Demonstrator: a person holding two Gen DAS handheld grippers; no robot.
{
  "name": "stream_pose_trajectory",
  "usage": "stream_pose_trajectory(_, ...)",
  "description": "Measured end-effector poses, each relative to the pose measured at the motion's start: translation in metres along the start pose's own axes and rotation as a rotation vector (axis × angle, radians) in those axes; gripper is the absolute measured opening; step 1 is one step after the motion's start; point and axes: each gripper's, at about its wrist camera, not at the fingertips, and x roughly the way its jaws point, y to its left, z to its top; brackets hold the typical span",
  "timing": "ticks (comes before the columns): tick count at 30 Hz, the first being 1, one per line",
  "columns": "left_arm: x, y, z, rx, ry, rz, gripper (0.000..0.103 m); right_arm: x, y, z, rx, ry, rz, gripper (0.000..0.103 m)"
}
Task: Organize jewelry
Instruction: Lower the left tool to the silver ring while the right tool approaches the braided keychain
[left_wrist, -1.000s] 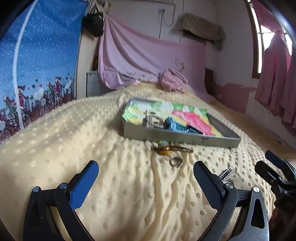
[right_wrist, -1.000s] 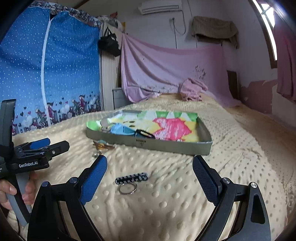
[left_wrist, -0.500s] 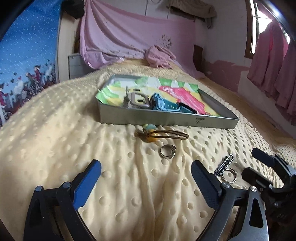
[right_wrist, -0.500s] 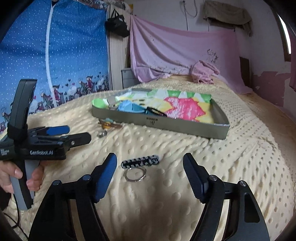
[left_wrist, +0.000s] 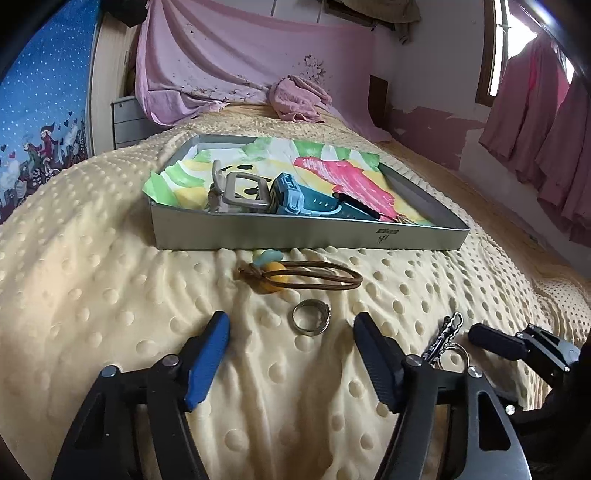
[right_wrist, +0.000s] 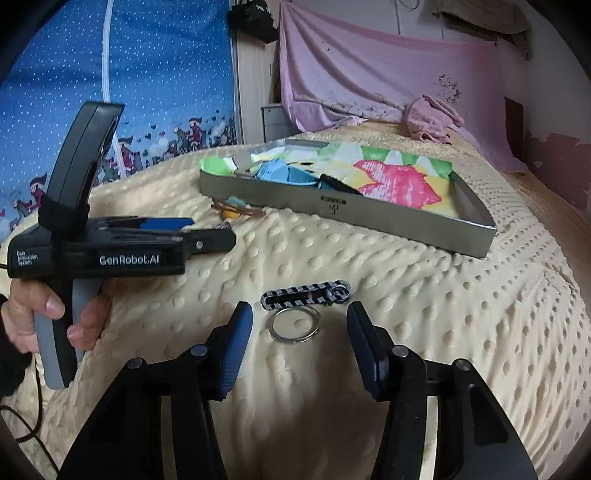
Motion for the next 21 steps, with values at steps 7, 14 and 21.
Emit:
stream_pose_trajectory(7,0.003,-0.002,0.000,-0.001,-0.002,-0.008,0.056,0.004,-0.001,-0.001,0.005,0.019,0.004,0.048)
stream_pose_trajectory(14,0.003,0.002,0.000,-0.041,-0.015,-0.040,0.037,0.008,-0.001,-0.001,0.013,0.036,0.019,0.043)
stream_pose_trajectory(21,0.000,0.003,-0.005,-0.039,-0.023,-0.043,0.026,0.013,0.002,-0.002,0.003,0.054,0.026,0.031)
